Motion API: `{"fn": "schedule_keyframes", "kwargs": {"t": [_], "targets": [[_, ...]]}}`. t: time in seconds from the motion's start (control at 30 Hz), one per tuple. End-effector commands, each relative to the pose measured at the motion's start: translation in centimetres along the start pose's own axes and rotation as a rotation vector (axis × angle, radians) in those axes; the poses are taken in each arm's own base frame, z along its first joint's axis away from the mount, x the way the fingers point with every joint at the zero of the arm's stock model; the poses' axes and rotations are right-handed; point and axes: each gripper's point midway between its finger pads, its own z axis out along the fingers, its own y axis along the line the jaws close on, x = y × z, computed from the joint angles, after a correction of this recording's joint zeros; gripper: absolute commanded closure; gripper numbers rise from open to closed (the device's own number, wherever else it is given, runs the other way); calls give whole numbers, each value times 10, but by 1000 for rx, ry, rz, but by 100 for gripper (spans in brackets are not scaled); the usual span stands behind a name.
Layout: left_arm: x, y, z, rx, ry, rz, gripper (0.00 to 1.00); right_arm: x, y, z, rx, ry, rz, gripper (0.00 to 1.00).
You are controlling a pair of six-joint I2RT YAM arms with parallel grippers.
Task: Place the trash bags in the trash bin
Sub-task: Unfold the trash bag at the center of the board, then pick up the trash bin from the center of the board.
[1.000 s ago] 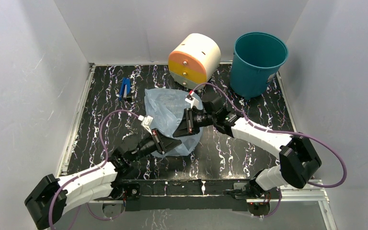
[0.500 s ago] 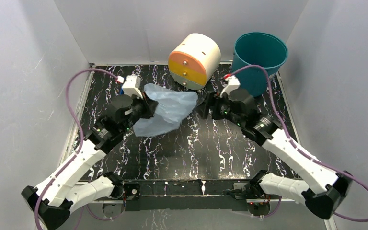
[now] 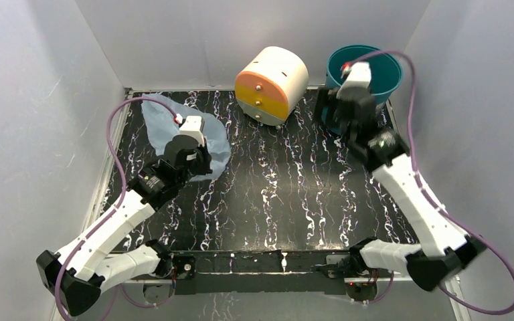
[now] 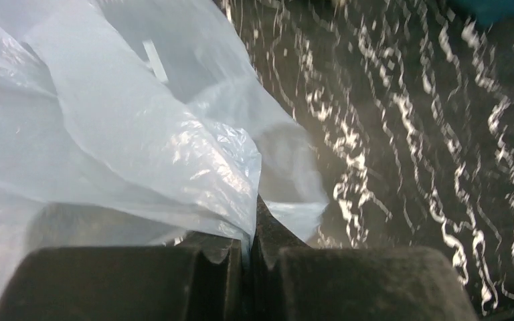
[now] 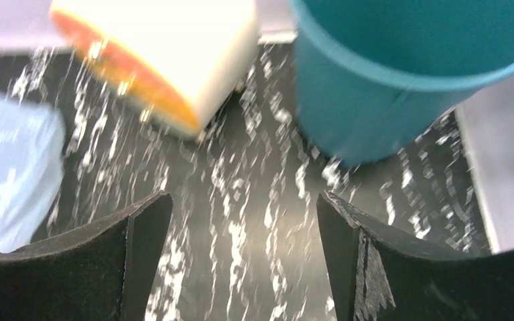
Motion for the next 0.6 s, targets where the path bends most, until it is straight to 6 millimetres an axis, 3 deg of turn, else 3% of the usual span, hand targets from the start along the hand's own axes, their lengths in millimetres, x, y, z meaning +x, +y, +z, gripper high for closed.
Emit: {"fn": "schedule_keyframes", "kwargs": {"t": [0.0,0.07,0.2,0.47,0.57], "targets": [[-10,-17,-13,104,-38,-83,100,-61,-31,28,48,-14,7,12],[-3,-17,-12,103,6,-55,100,-79,-33,41,-6,-22,36,12],[9,-19,-12,122,42,-46,100,-91,-48,77,-30,62,53,14],[15,-25,-13,161,59,-54,100,-88,-68,131,-58,129,82,21],[16,-25,-14,167,58,-58,100,-77,-60,146,-113,168,80,23]]}}
